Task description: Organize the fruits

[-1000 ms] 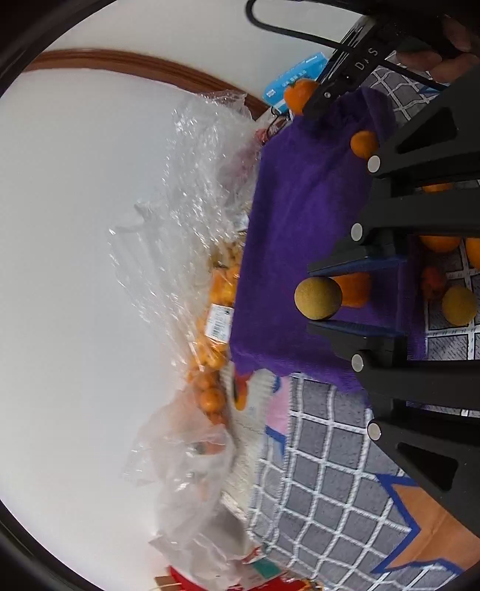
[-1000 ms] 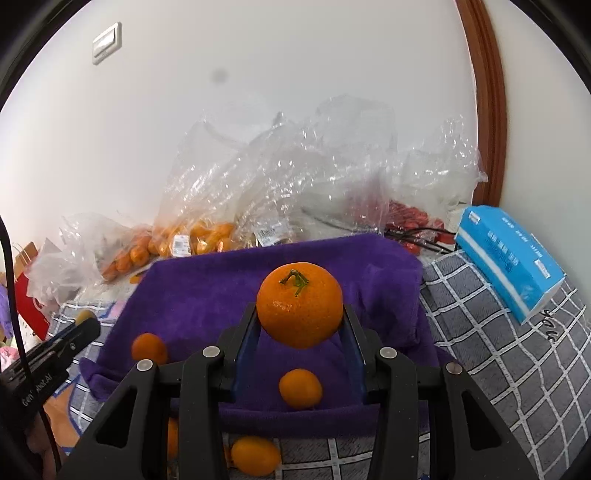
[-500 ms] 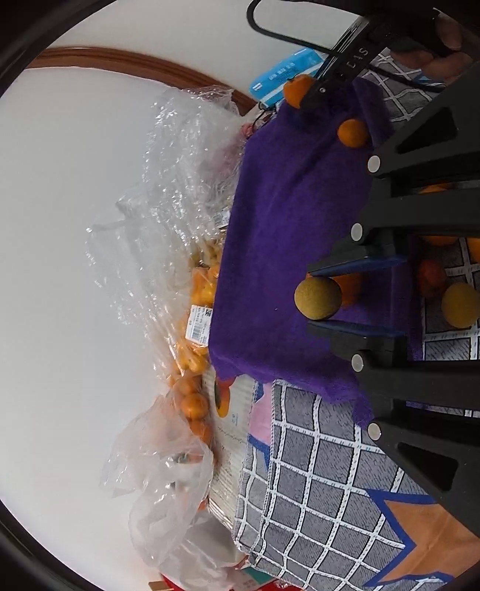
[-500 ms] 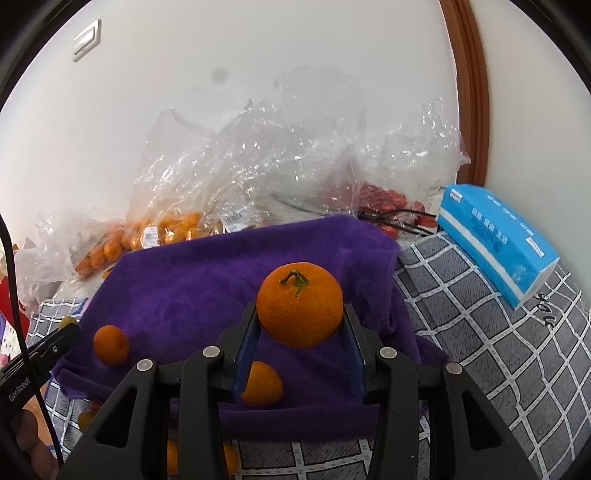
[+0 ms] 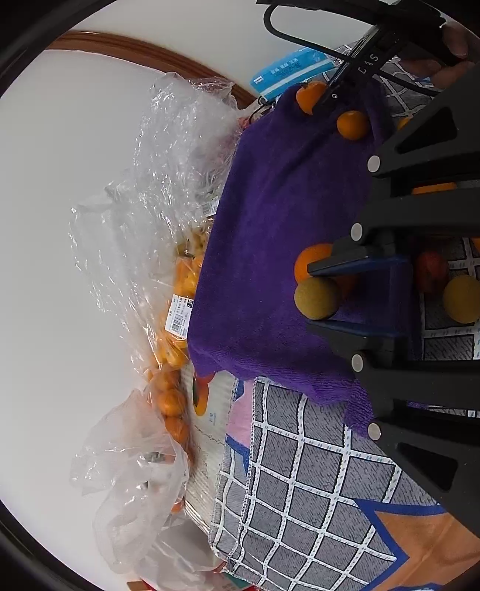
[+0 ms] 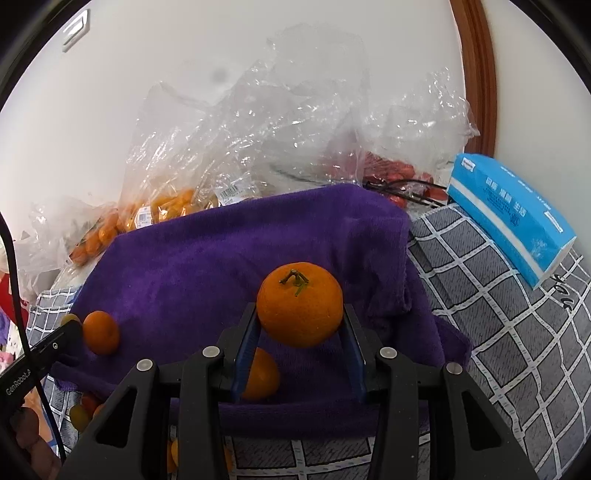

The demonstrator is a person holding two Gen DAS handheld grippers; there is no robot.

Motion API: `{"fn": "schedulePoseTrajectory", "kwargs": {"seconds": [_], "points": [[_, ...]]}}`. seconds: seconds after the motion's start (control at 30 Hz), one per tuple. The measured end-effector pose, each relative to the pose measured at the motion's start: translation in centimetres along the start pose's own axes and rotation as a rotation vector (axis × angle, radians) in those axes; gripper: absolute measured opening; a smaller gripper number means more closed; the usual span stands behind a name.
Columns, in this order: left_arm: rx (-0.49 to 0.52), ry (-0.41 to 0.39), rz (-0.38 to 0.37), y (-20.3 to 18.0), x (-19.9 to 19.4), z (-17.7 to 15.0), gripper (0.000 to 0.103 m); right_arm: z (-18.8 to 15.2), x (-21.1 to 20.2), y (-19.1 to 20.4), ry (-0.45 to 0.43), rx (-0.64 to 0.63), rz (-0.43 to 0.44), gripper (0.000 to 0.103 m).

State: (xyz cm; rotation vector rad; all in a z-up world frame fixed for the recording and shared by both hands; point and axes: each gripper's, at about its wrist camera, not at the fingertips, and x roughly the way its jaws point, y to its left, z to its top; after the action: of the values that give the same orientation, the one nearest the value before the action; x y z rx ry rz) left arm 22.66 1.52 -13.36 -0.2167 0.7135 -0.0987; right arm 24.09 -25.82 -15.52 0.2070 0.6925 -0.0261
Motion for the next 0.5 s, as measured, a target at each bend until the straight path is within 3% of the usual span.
{"fn": "schedulePoseTrajectory", "kwargs": {"seconds": [0.5], "points": [[0.036,-0.005,-0.032,-0.82,0.06,-0.40,0.023,-0.17,0.19,0.60,0.013,-0.042,-0.004,0.043]]}}
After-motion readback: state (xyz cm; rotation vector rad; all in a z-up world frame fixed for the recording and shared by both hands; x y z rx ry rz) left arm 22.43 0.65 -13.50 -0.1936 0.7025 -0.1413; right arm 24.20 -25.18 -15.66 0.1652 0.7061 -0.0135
